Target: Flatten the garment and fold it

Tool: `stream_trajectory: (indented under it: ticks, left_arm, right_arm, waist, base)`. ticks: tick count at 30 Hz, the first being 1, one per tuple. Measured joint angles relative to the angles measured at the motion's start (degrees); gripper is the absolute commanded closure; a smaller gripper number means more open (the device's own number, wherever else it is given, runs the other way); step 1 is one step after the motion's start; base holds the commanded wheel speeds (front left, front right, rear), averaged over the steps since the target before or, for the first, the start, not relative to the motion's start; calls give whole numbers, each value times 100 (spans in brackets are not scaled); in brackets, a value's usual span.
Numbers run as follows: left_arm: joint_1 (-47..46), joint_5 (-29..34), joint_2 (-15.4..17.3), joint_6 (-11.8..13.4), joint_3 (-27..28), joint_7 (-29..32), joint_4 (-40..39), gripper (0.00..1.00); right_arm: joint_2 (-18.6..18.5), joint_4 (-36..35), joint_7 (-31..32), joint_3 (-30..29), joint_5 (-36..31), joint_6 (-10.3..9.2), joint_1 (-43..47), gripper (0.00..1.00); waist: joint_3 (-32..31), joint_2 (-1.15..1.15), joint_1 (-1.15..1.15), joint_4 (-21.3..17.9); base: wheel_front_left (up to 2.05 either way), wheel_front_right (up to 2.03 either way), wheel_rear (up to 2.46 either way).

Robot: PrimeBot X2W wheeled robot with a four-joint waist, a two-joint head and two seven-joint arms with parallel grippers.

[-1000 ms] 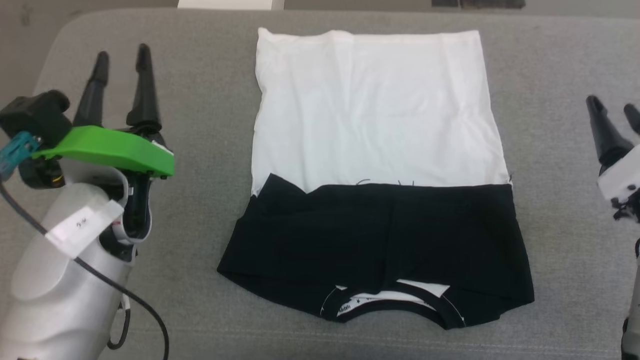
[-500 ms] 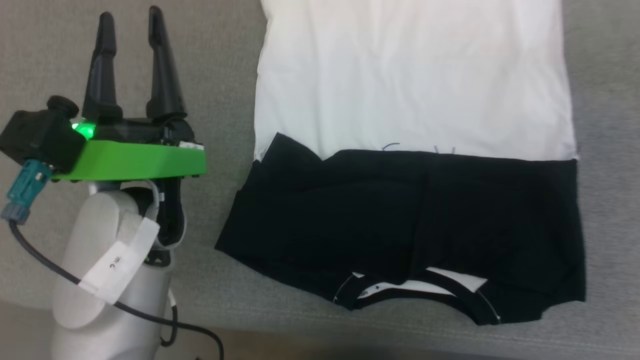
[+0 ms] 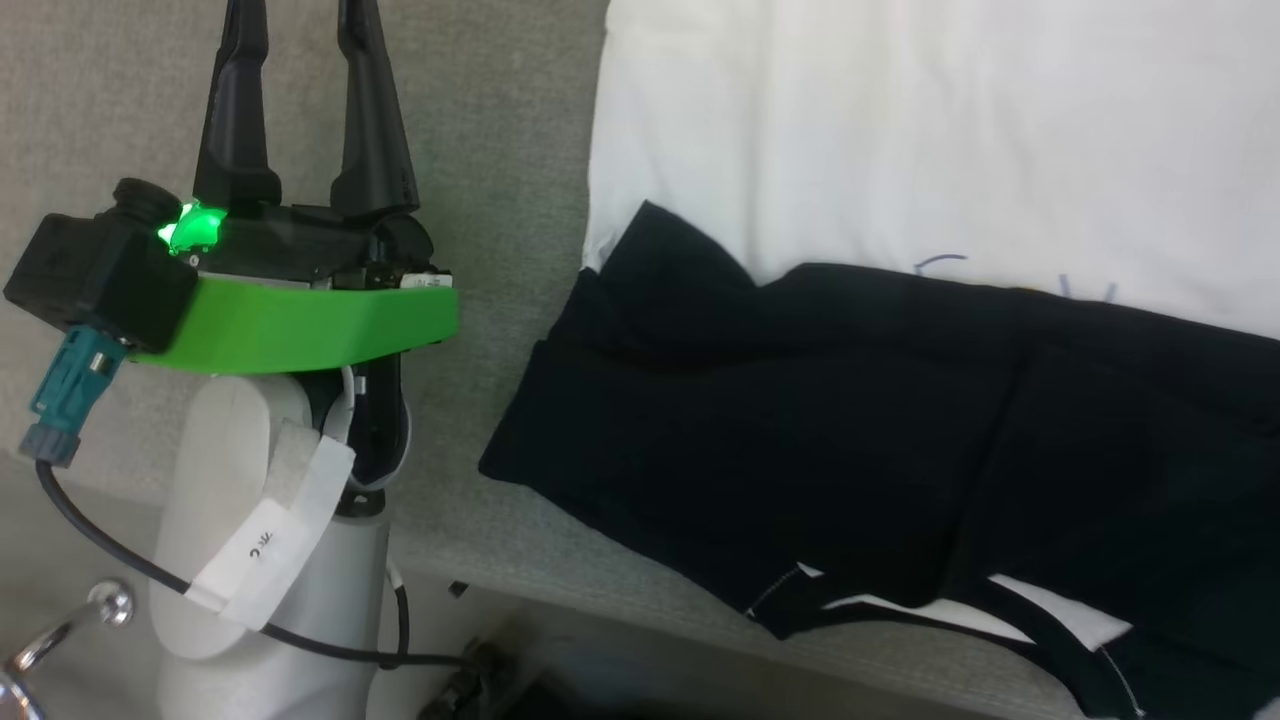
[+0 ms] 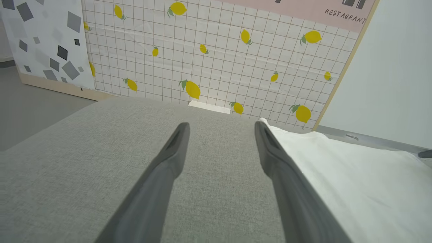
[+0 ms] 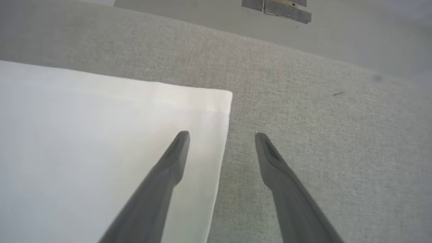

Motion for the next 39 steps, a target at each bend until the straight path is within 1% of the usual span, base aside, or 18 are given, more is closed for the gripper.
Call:
stream_trajectory:
  ticks: [5, 10, 11, 12, 13, 16, 18, 23, 25, 26, 30, 31, 35, 37, 39]
  left_arm:
    - [1, 37, -103, -100, 54, 0, -29, 0]
    - [1, 45, -133, -185, 109, 0, 3, 0]
    - [2, 45, -134, -191, 120, 0, 21, 0]
    - [2, 45, -135, -192, 133, 0, 38, 0]
    - [2, 45, -135, -197, 132, 0, 57, 0]
    - [2, 45, -145, -240, 126, 0, 125, 0]
    - [0, 45, -148, -243, 123, 0, 194, 0]
    - [-118, 40, -123, -334, 59, 49, 559, 0]
    - [-333, -53, -42, -358, 88, 231, 659, 0]
    - [-492, -93, 43, -379, 99, 412, 717, 0]
    - [-1206, -315, 342, -444, 99, 1159, 982, 0]
    - [-1653, -479, 503, -452, 52, 1757, 1287, 0]
    - [-2540, -739, 789, -486, 13, 2763, 1974, 0]
    - [-2958, -746, 947, -487, -55, 3300, 2309, 0]
    - [-3374, -797, 1025, -439, -119, 3896, 2672, 0]
  right_arm:
    - [-154, 12, 191, 153, -110, -1, -122, 0]
    - [-326, -69, 338, 196, -137, -1, -341, 0]
    - [-343, -86, 404, 179, -129, -1, -363, 19]
    - [-355, -114, 468, 176, -120, -1, -383, 72]
    - [-356, -140, 500, 172, -105, -1, -384, 100]
    - [-314, -235, 512, 122, -80, 0, -366, 100]
    - [-234, -255, 386, -4, -88, 0, -286, 100]
    - [-38, -257, -176, -134, -47, 0, -99, 100]
    - [47, -267, -381, -13, -7, 0, -65, 100]
    - [92, -272, -546, 36, 33, 0, -39, 100]
    - [186, -256, -854, 277, 261, 0, 72, 100]
    - [230, -250, -962, 463, 415, 0, 155, 100]
    - [345, -285, -1122, 802, 728, 0, 227, 100]
    - [417, -346, -1148, 1006, 900, 0, 244, 100]
    - [454, -445, -1199, 1223, 1058, 0, 269, 100]
  waist:
    - [312, 0, -1, 254]
    - [515, 0, -1, 412]
    - [542, 0, -1, 430]
    - [561, 0, -1, 440]
    - [565, 0, -1, 440]
    - [532, 0, -1, 417]
    - [473, 0, -1, 382]
    - [248, 0, -1, 274]
    - [131, 0, -1, 192]
    - [68, 0, 0, 144]
    - [-154, 0, -1, -80]
    - [-258, 0, -1, -242]
    - [-409, 0, -1, -601]
    - [-451, 0, -1, -790]
    - [-475, 0, -1, -1001]
  base:
    - [0, 0, 0]
    - [0, 0, 0]
    - [0, 0, 0]
    - [0, 0, 0]
    - [0, 0, 0]
    - [0, 0, 0]
    - [0, 0, 0]
    - [0, 0, 0]
    - [0, 0, 0]
    - [0, 0, 0]
    - [0, 0, 0]
    - [0, 0, 0]
    - [0, 0, 0]
    - [0, 0, 0]
    - [0, 0, 0]
